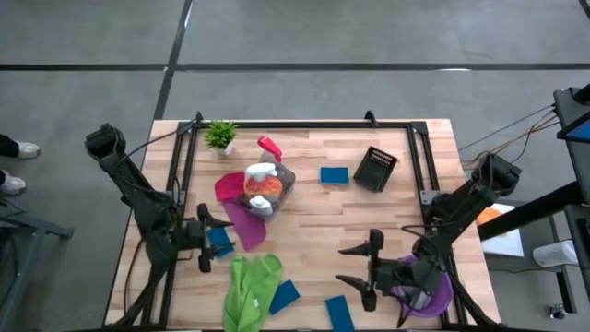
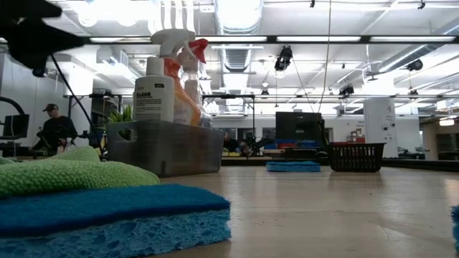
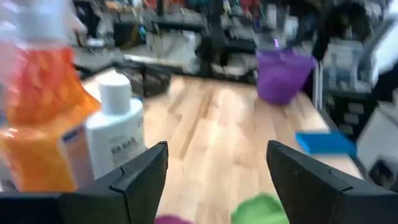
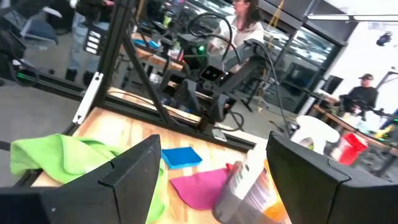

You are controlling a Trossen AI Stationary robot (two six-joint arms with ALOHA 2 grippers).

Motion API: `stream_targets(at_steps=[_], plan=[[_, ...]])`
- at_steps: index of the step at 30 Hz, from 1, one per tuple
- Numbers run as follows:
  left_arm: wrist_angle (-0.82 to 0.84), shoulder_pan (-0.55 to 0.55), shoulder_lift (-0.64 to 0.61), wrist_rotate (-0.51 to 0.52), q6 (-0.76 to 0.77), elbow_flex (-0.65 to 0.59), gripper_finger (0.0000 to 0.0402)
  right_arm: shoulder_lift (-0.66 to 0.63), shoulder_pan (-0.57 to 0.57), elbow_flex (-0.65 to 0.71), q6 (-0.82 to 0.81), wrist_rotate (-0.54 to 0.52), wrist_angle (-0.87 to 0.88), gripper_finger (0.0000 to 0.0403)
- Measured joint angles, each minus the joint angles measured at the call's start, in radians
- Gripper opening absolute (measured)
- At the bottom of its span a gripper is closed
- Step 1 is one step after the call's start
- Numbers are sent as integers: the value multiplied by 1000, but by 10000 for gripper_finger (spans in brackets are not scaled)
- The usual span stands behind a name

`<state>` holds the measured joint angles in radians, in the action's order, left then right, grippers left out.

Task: Pick & Place Kitchen Items
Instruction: Put the dark pink microfiber cloth into the purple bucket

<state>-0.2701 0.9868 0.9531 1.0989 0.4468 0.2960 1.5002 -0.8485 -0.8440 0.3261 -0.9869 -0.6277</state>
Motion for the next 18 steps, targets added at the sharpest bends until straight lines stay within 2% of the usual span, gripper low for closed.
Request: stream_targets(at_steps=[5, 9, 13, 18], plan=[[255, -104, 0, -284, 74, 76, 237, 0, -32, 0, 17, -45, 3, 286], [460, -178, 0, -445, 197, 134, 210, 0, -39, 0, 21, -66, 6, 286], [569, -249, 0, -530, 251, 147, 192, 0, -39, 0, 22, -68, 20, 286], [645, -360, 1, -613, 284, 148, 190, 0, -39, 0, 22, -68, 24, 286]])
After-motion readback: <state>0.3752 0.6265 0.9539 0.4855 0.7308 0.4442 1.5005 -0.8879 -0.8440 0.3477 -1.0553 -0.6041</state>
